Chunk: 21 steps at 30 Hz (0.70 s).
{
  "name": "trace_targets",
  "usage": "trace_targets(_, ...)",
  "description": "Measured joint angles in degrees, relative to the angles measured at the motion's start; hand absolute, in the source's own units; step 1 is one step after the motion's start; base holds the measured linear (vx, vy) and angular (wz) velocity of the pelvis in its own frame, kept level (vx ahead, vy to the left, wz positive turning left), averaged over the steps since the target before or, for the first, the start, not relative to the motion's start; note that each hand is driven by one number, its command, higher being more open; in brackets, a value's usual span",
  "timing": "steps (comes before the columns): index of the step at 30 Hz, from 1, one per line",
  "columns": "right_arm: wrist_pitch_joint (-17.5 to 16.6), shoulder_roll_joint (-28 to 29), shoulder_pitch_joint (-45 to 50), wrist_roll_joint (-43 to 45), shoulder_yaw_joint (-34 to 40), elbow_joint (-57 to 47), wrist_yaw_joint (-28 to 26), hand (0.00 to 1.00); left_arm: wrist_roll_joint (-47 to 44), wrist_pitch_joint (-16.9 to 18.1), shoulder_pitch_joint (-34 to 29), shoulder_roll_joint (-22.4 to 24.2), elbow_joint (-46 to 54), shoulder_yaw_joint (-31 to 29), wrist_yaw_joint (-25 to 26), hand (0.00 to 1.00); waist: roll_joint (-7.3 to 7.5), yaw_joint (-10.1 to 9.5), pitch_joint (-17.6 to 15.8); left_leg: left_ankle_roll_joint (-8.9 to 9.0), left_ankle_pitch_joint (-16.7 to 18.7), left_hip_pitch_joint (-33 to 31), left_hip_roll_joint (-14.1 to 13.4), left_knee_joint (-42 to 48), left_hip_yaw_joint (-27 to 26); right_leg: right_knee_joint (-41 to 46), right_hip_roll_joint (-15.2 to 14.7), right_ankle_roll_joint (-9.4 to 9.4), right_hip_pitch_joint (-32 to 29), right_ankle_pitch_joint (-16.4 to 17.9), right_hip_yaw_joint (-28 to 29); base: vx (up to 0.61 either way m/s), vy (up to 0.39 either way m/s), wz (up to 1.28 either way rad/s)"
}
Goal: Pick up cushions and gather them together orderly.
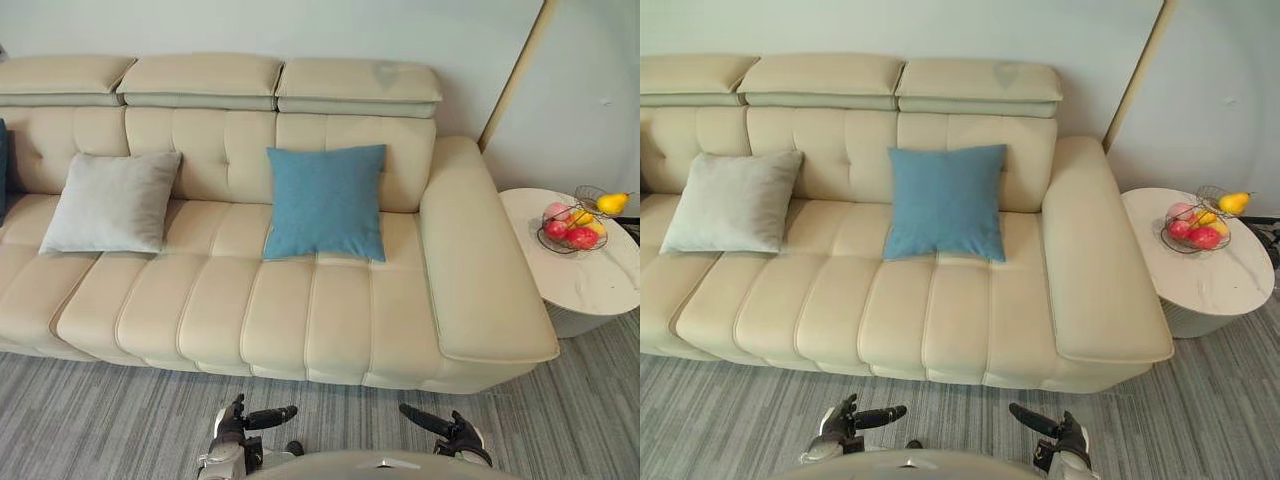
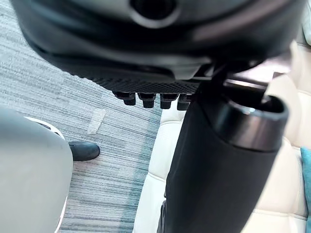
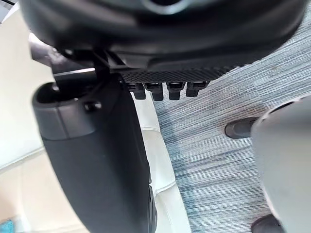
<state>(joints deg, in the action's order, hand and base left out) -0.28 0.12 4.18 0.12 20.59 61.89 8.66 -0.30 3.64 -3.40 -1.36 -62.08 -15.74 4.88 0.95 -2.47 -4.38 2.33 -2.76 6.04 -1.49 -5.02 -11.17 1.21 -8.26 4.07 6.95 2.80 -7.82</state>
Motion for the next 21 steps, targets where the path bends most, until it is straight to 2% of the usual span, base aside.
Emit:
trace_targets(1, 0.1, -0.2, 0.0, 0.0, -1.5, -0.2, 0.0, 1.00, -0.9, -0.1, -0.1, 0.5, 0.0, -1.6, -0.2, 1.00, -0.02, 0.01, 0.0, 0.11, 0.1, 0.5, -0.4, 0.0, -0.8, 0.5, 0.3, 0.05, -0.2, 0.0, 0.8, -0.06, 0.002, -0.24)
trace_targets(6, 0.1, -0.3, 0.5, -0.1, -3.2, -1.1, 0.0, 1.00, -1.5, -0.4, -0.1, 0.9, 0.1, -2.0, -0.2, 1.00, -0.17, 0.00, 0.1, 1.26, 0.8, 1.1, -1.7, 0.3, -3.4, 2.6, 1.4, 0.21, -2.0, 0.6, 3.7, -0.07, -0.015, -0.32)
trace_targets(7, 0.1, -0.3, 0.5, -0.1, -3.8, -1.5, 0.1, 1.00, -1.5, -0.5, 0.0, 1.2, 0.1, -3.9, -0.2, 1.00, -0.13, 0.00, 0.0, 1.82, 1.9, 0.9, -2.6, 1.8, -5.3, 3.2, 2.0, 0.10, -3.0, 0.6, 5.8, -0.03, -0.022, -0.70)
trace_targets(9, 0.1, -0.1, 0.4, 0.0, -4.0, -1.5, 0.1, 1.00, -1.4, -0.5, -0.1, 1.4, 0.1, -5.6, -0.3, 1.00, 0.17, -0.36, -0.1, 2.67, 4.7, 0.2, -3.4, 6.1, -5.9, 4.0, 3.0, -0.09, -4.0, 0.7, 9.1, 0.01, -0.037, -0.96)
trace_targets(10, 0.1, 0.0, 0.4, 0.0, -4.0, -1.5, 0.2, 1.00, -1.4, -0.5, 0.0, 1.7, 0.0, -6.5, -0.3, 1.00, 0.23, -0.41, 0.0, 0.74, 7.7, -1.9, -3.0, 11.4, 1.0, 4.6, 3.9, -0.25, -5.4, 0.7, 12.1, 0.04, -0.060, -1.15)
trace_targets(12, 0.1, -0.4, 0.1, 0.0, -4.0, -1.4, 0.2, 1.00, -1.4, -0.5, 0.3, 2.3, 0.0, -7.8, -0.3, 1.00, -0.40, -0.56, 0.2, 0.07, 10.6, -4.1, -3.0, 15.6, 9.5, 5.8, 5.5, -0.48, -8.2, 0.4, 17.1, 0.05, -0.068, -1.25)
trace_targets(13, 0.1, -0.5, 0.0, 0.0, -4.0, -1.4, 0.2, 1.00, -1.4, -0.5, 0.3, 2.3, 0.0, -7.8, -0.3, 1.00, -0.46, -0.55, 0.2, 0.10, 10.9, -4.1, -3.1, 15.9, 9.7, 5.8, 5.7, -0.42, -8.5, 0.3, 17.9, 0.05, -0.010, -1.43)
trace_targets(14, 0.2, -0.6, 0.0, 0.0, -3.8, -1.5, 0.2, 1.00, -1.2, -0.5, 0.2, 2.4, -0.1, -7.7, -0.4, 1.00, -1.10, -0.52, 0.3, 0.27, 12.5, -3.9, -3.7, 16.6, 8.2, 6.1, 6.8, 0.10, -9.9, -0.4, 21.4, 0.04, 0.068, -1.23)
trace_targets(15, 0.1, -0.6, -0.1, -0.1, -3.9, -1.6, 0.3, 1.00, -1.2, -0.5, 0.5, 2.4, -0.1, -7.7, -0.4, 1.00, -1.12, -0.46, 0.2, 0.71, 13.5, -3.6, -4.2, 16.8, 6.0, 6.6, 7.7, 0.34, -11.0, -0.8, 23.9, 0.03, 0.083, -1.53)
trace_targets(18, 0.2, -0.4, -1.3, -0.1, -4.8, -1.6, 0.2, 1.00, -1.2, -0.5, 0.6, 1.8, -0.1, -7.8, -0.4, 1.00, -0.25, -0.96, -0.3, 1.00, 14.8, -3.0, -5.0, 16.9, -2.4, 8.0, 9.7, 1.11, -15.1, -3.0, 30.4, -0.02, 0.090, -1.48)
trace_targets(19, 0.2, -0.4, -1.8, -0.1, -5.7, -1.6, 0.3, 1.00, -1.2, -0.5, 0.7, 1.7, -0.1, -7.9, -0.3, 1.00, -0.08, -0.84, -0.5, 1.09, 15.0, -3.0, -5.3, 17.0, -4.8, 7.9, 10.4, 1.13, -16.6, -4.5, 30.3, -0.06, -0.010, -2.06)
trace_targets(20, 0.2, -0.4, -3.5, -0.1, -6.4, -1.6, 0.2, 1.00, -1.2, -0.5, 1.1, 1.6, -0.1, -7.8, -0.3, 1.00, -0.51, -1.12, -1.2, 1.09, 15.0, -3.4, -7.0, 17.0, -11.1, 7.4, 11.0, -1.59, -19.5, -7.1, 22.1, -0.05, -0.023, -1.70)
trace_targets(21, 0.2, -0.3, -3.6, -0.1, -6.4, -1.6, 0.2, 1.00, -1.2, -0.6, 1.1, 1.6, 0.0, -7.7, -0.3, 1.00, -0.50, -1.18, -1.2, 1.10, 15.0, -3.4, -7.1, 16.9, -12.2, 8.0, 10.6, -2.69, -20.1, -6.4, 19.3, -0.04, -0.060, -2.00)
